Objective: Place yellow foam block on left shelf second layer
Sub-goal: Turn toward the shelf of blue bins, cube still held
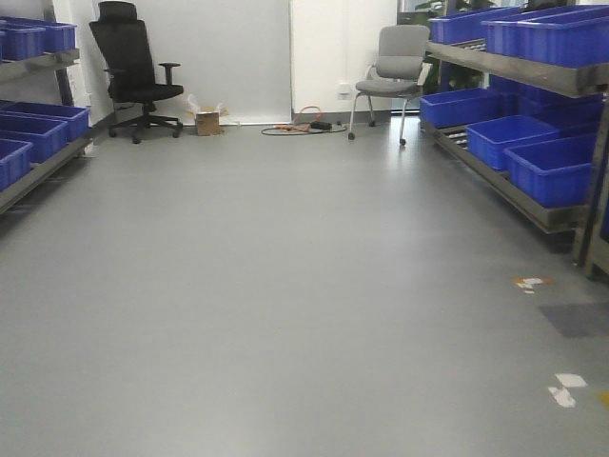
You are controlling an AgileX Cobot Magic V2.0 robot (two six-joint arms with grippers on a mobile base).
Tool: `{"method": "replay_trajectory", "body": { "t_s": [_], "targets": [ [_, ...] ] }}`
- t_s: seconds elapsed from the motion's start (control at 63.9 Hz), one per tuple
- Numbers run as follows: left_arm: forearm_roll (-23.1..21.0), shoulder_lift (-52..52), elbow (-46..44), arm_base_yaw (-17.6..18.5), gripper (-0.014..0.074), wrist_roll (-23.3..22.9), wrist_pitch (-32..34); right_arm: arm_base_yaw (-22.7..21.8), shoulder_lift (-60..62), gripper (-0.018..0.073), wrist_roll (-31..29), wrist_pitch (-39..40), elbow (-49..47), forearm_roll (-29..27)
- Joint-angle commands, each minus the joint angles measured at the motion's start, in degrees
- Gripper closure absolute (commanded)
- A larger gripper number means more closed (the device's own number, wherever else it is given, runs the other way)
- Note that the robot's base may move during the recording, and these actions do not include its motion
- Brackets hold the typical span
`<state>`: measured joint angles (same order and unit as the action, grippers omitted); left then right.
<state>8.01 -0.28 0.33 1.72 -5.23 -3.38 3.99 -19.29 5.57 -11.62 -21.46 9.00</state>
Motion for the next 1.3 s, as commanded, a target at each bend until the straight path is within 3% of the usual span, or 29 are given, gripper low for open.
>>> {"method": "replay_trajectory", "body": {
  "t_s": [0.0,1.283],
  "targets": [
    [-0.34,-1.14,1.32,0.12,0.0460,-0.29,4.69,-0.45,-0.54,0.0092,-0.31,5.24,-1.56,0.76],
    [-0.34,-1.04,1.32,0.12,0.0460,-0.29,4.69,-0.39,-0.54,0.0092,-0.31,5.20,-1.56,0.76]
  ]
}}
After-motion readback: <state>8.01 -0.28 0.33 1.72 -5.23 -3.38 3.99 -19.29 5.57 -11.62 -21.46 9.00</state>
